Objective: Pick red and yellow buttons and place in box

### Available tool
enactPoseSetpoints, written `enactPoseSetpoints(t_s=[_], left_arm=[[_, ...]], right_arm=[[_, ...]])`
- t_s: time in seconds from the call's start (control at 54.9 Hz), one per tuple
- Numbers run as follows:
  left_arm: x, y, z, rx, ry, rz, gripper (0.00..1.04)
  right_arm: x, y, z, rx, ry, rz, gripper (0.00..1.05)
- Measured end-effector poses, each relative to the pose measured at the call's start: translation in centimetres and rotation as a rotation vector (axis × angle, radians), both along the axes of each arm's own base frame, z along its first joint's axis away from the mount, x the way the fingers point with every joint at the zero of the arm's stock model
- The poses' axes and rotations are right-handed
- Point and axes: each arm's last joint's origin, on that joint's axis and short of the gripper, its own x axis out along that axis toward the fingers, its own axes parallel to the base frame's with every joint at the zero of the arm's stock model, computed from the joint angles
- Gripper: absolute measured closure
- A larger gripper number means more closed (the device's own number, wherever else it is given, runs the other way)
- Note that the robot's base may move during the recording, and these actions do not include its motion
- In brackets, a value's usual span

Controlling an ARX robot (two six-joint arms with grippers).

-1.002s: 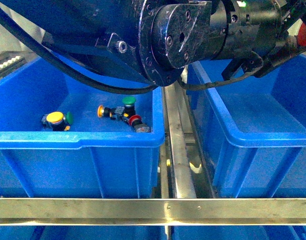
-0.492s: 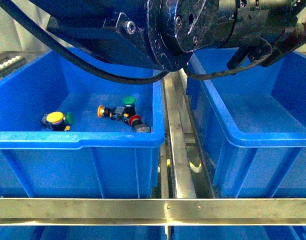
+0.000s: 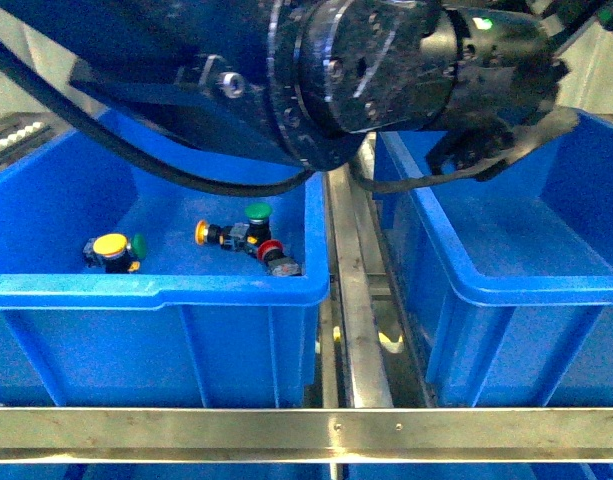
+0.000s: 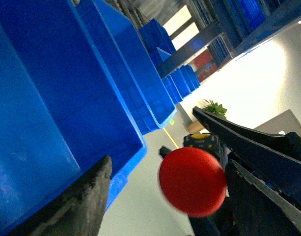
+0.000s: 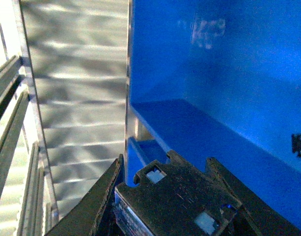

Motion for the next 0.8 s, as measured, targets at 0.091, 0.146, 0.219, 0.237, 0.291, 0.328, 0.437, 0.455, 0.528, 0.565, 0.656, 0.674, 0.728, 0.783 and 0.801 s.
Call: enactPoseSetpoints(t_s=[0.091, 0.146, 0.219, 0.237, 0.291, 0.328, 0.437, 0.455, 0.528, 0.565, 0.656, 0.674, 0.728, 0.783, 0.801], left_arm=[[0.4, 1.9, 0.8, 0.000, -0.019, 0.069, 0.13], [0.4, 3.1, 1.4, 0.001, -0.033, 0.110, 0.06], [0.0, 4.8, 2.8, -0.003, -0.048, 0.163, 0.09], [-0.2, 5.2, 3.1, -0.001, -0.054, 0.175, 0.08], [-0.7, 6.3, 3.8, 0.005, -0.070, 0.196, 0.08], [-1.2, 7.1, 4.3, 0.005, -0.081, 0.216, 0.08], [-3.2, 9.9, 5.5, 0.020, -0.119, 0.265, 0.08], [-3.7, 10.5, 5.7, 0.024, -0.126, 0.273, 0.08], [-5.1, 12.2, 6.0, 0.036, -0.143, 0.300, 0.08], [-6.2, 13.7, 6.1, 0.047, -0.151, 0.325, 0.08], [-8.4, 16.8, 6.4, 0.069, -0.163, 0.387, 0.08], [-8.8, 17.4, 6.4, 0.072, -0.164, 0.397, 0.08], [-10.3, 19.5, 6.3, 0.077, -0.163, 0.435, 0.08], [-12.1, 22.1, 5.9, 0.088, -0.156, 0.485, 0.08], [-12.8, 23.0, 5.7, 0.092, -0.154, 0.497, 0.08]], right_arm=[[-0.1, -1.0, -0.1, -0.023, 0.003, -0.041, 0.63], [-0.2, -1.4, -0.3, -0.034, 0.012, -0.053, 0.63], [-0.3, -1.7, -0.6, -0.052, 0.023, -0.061, 0.63], [-0.3, -1.7, -0.6, -0.057, 0.026, -0.061, 0.63], [-0.4, -1.7, -0.7, -0.070, 0.033, -0.060, 0.63], [-0.5, -1.7, -0.8, -0.079, 0.036, -0.060, 0.63], [-0.8, -1.6, -0.9, -0.116, 0.041, -0.071, 0.63], [-0.9, -1.6, -0.9, -0.126, 0.042, -0.073, 0.63], [-1.1, -1.3, -1.0, -0.145, 0.048, -0.072, 0.63], [-1.3, -1.0, -1.0, -0.159, 0.051, -0.069, 0.63], [-1.6, -0.2, -1.1, -0.183, 0.054, -0.053, 0.63], [-1.7, -0.2, -1.1, -0.185, 0.055, -0.055, 0.63], [-1.9, 0.4, -1.1, -0.197, 0.057, -0.048, 0.63], [-2.2, 1.0, -1.1, -0.217, 0.058, -0.046, 0.63], [-2.3, 1.2, -1.0, -0.220, 0.057, -0.046, 0.63]])
